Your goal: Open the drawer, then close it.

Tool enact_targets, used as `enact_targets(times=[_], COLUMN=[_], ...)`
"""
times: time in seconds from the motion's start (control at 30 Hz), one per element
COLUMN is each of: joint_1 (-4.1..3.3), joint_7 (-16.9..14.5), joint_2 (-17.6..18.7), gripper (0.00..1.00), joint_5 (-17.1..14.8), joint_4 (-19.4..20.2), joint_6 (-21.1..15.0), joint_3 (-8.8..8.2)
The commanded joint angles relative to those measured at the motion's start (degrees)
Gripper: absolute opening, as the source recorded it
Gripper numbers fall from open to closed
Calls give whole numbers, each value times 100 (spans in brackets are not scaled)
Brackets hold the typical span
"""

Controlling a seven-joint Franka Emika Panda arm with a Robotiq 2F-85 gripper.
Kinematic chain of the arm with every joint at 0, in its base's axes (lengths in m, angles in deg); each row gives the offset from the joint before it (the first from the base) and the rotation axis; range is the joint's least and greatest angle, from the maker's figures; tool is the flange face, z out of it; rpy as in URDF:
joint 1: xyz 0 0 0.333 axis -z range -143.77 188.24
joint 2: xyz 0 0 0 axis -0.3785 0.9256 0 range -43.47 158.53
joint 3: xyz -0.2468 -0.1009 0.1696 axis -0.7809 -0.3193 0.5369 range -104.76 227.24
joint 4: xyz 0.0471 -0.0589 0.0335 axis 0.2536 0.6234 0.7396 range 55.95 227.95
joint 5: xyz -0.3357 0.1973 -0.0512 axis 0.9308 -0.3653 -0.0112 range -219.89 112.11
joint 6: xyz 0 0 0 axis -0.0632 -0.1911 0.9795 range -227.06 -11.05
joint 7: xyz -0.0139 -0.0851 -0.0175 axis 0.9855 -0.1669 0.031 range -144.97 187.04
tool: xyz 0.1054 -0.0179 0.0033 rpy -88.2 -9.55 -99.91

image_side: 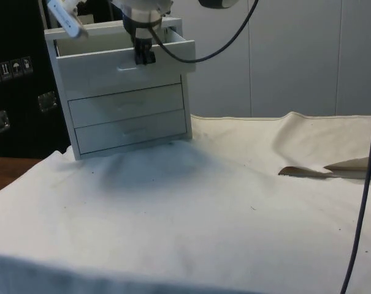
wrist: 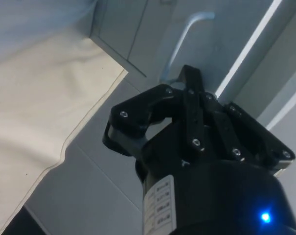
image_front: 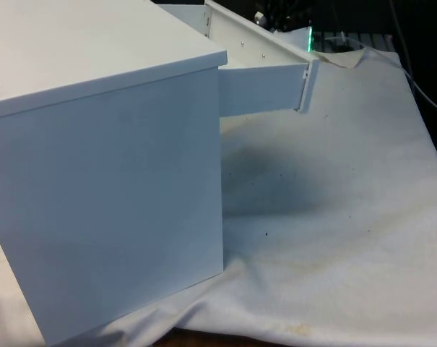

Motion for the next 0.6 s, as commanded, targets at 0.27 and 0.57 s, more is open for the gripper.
enact_targets(times=[0.27,0.57], joint_1=[40,80], joint_7=[63,92], joint_2=[80,212], gripper=[0,0], joint_5=[212,292], joint_4=[-143,-281], joint_6=[-17,-206], joint_3=[-115,-355])
